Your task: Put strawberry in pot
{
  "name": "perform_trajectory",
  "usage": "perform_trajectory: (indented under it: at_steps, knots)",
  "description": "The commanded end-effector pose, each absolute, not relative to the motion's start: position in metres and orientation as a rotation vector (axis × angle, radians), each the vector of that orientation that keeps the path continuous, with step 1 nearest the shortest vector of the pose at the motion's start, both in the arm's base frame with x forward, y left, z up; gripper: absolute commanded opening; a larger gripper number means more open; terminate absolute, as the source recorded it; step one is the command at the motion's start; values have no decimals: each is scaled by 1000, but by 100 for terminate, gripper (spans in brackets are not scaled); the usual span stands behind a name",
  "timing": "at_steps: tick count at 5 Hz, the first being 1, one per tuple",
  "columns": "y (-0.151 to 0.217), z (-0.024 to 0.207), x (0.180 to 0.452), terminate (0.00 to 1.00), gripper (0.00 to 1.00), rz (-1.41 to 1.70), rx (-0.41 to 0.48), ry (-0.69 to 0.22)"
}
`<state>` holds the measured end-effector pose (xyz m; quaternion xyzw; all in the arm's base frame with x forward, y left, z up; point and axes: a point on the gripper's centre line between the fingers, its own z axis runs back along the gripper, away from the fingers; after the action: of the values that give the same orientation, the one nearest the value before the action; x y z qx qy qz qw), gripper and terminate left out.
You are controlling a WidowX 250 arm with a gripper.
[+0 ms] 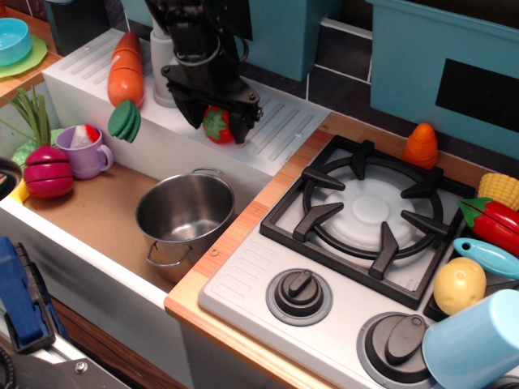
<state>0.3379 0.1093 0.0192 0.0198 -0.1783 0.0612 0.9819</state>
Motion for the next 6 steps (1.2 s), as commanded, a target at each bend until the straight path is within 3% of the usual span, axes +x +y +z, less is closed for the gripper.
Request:
perform_trajectory:
  at_steps: [1, 4, 6]
  knots:
    - [110, 30, 352, 0, 0, 146, 62, -404]
    - [99, 51, 317, 0, 0, 231, 86, -369]
    - [97, 38, 269, 0, 0, 305, 116, -353]
